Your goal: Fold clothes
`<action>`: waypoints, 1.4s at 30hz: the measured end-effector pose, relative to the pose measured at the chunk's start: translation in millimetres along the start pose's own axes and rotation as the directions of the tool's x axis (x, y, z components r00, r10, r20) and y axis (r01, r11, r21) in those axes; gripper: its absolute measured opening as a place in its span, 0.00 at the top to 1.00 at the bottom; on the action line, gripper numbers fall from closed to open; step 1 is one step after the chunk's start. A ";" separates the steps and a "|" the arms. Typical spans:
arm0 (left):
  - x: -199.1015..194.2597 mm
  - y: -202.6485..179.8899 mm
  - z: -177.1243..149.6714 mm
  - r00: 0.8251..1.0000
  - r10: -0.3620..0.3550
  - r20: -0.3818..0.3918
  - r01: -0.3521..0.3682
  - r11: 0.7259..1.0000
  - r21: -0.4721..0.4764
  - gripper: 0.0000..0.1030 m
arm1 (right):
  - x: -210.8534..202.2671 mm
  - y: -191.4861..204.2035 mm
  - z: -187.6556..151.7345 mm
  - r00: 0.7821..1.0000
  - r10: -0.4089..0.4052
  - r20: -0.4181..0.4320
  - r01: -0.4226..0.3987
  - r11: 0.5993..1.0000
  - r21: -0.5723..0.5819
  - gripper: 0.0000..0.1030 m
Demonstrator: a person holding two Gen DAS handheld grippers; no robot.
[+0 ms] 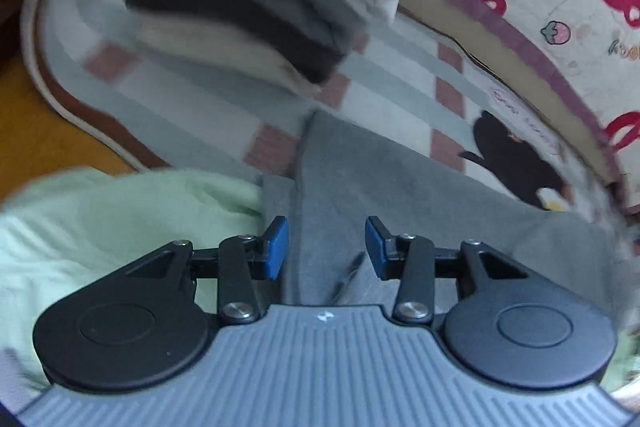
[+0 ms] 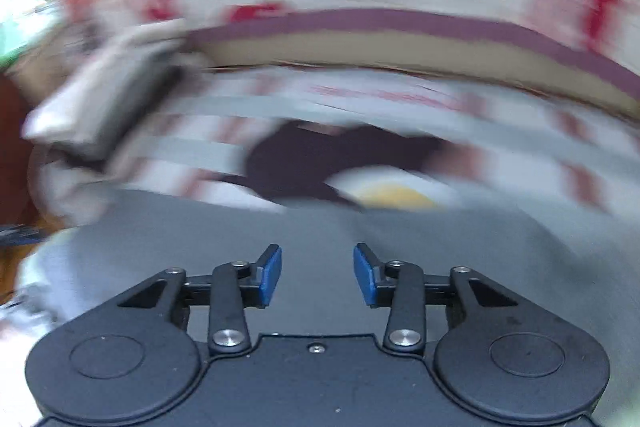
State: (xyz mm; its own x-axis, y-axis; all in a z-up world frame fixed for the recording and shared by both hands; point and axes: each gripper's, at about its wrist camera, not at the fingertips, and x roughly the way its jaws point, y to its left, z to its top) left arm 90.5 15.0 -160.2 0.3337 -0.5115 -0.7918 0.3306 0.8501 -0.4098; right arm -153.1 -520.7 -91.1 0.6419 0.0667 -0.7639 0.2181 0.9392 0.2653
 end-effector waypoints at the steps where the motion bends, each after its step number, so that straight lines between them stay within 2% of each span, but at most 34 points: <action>1: 5.7 2.8 1.2 1.000 -0.014 -0.001 0.014 1.000 -0.017 0.60 | 23.8 18.5 13.1 0.998 0.061 -0.014 -0.062 0.997 -0.048 0.55; 3: 16.7 2.7 -0.3 0.999 -0.035 -0.025 0.035 0.999 -0.008 0.60 | 77.7 62.7 30.6 0.982 0.174 -0.074 -0.182 0.975 -0.129 0.55; 4: 20.6 2.9 -2.7 0.998 -0.036 -0.047 0.036 0.999 -0.003 0.60 | 102.6 84.9 35.2 0.967 0.224 -0.121 -0.242 0.957 -0.162 0.55; 7: 29.1 6.7 -11.1 0.994 -0.043 -0.099 0.041 0.999 -0.019 0.50 | 171.1 159.8 42.2 0.904 0.344 -0.254 -0.402 0.885 -0.234 0.55; 10: 29.1 18.1 -20.7 0.990 -0.082 -0.114 0.072 0.993 -0.089 0.46 | 212.6 215.0 36.2 0.819 0.449 -0.358 -0.542 0.811 -0.221 0.55; 12: 28.1 25.5 -24.1 0.989 -0.096 -0.108 0.083 0.990 -0.117 0.43 | 232.7 245.6 28.5 0.747 0.517 -0.419 -0.628 0.755 -0.188 0.54; 13: 28.0 28.0 -25.3 0.989 -0.105 -0.105 0.092 0.988 -0.123 0.43 | 236.2 254.8 21.5 0.702 0.555 -0.446 -0.672 0.724 -0.156 0.49; 14: 28.0 30.0 -26.8 0.987 -0.125 -0.105 0.111 0.986 -0.125 0.45 | 238.5 263.4 14.0 0.660 0.587 -0.468 -0.709 0.693 -0.130 0.41; 15: 28.0 32.0 -28.4 0.984 -0.146 -0.107 0.132 0.983 -0.126 0.48 | 238.4 270.7 5.7 0.627 0.609 -0.485 -0.738 0.665 -0.119 0.37; 16: 28.1 32.7 -29.4 0.979 -0.177 -0.098 0.163 0.977 -0.136 0.80 | 237.8 277.2 -2.4 0.600 0.623 -0.501 -0.760 0.640 -0.114 0.32; 17: 28.3 33.3 -30.4 0.974 -0.210 -0.088 0.196 0.970 -0.146 0.96 | 236.6 282.4 -10.4 0.593 0.619 -0.515 -0.768 0.628 -0.128 0.31; 18: 27.5 33.5 -31.0 0.963 -0.260 -0.078 0.244 0.955 -0.169 0.94 | 236.1 287.9 -18.7 0.600 0.602 -0.527 -0.765 0.625 -0.157 0.31; 20: 24.4 26.8 -28.9 0.957 -0.282 -0.061 0.269 0.949 -0.164 0.94 | 235.2 297.2 -32.8 0.641 0.547 -0.538 -0.737 0.633 -0.235 0.31; 22: 22.1 19.2 -27.0 0.957 -0.285 -0.052 0.277 0.953 -0.124 0.94 | 236.1 303.1 -45.2 0.688 0.492 -0.534 -0.701 0.641 -0.312 0.30; 23: 21.0 15.3 -26.0 0.957 -0.286 -0.048 0.280 0.954 -0.104 0.94 | 237.3 305.1 -49.7 0.700 0.475 -0.533 -0.691 0.640 -0.338 0.30; 26: 24.5 16.3 -28.0 0.950 -0.309 -0.049 0.300 0.944 -0.136 0.94 | 238.1 306.2 -54.9 0.748 0.449 -0.488 -0.648 0.651 -0.394 0.29; 28: 25.6 16.3 -28.5 0.958 -0.281 -0.054 0.272 0.954 -0.124 0.94 | 237.6 305.8 -56.2 0.774 0.444 -0.450 -0.623 0.658 -0.422 0.29; 30: 23.5 18.7 -27.2 0.967 -0.250 -0.048 0.242 0.962 -0.124 0.88 | 229.6 303.0 -55.2 0.757 0.496 -0.425 -0.651 0.627 -0.427 0.56; 31: 20.6 22.8 -25.7 0.970 -0.242 -0.036 0.235 0.963 -0.133 0.76 | 224.3 301.4 -54.6 0.743 0.526 -0.414 -0.669 0.606 -0.430 0.73; 32: 17.6 27.1 -24.1 0.972 -0.234 -0.023 0.229 0.963 -0.143 0.70 | 219.3 300.0 -53.7 0.727 0.554 -0.405 -0.686 0.589 -0.427 0.84; 33: 13.7 30.9 -22.7 0.974 -0.228 0.002 0.225 0.962 -0.157 0.62 | 215.3 298.6 -51.6 0.713 0.575 -0.401 -0.701 0.582 -0.411 0.89; 34: 10.4 35.2 -21.6 0.976 -0.215 0.033 0.218 0.959 -0.179 0.58 | 211.4 296.2 -48.6 0.702 0.592 -0.396 -0.712 0.580 -0.396 0.90; 36: 3.8 47.5 -19.7 0.976 -0.199 0.093 0.216 0.948 -0.234 0.57 | 209.8 289.9 -41.6 0.682 0.625 -0.380 -0.731 0.592 -0.338 0.90; 39: 4.1 57.6 -18.8 0.974 -0.201 0.100 0.222 0.933 -0.283 0.57 | 210.5 274.7 -29.4 0.652 0.678 -0.340 -0.756 0.616 -0.221 0.89; 42: 9.2 58.7 -19.5 0.973 -0.218 0.071 0.229 0.930 -0.286 0.57 | 212.0 259.0 -18.2 0.638 0.712 -0.294 -0.764 0.633 -0.125 0.90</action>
State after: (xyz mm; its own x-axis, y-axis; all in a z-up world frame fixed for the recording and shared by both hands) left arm 95.7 62.6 -200.3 0.3153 -0.6917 -0.6497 0.1313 0.7098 -0.6920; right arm 26.2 -257.2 -195.0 0.3488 0.8101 -0.4712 -0.4441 0.5856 0.6781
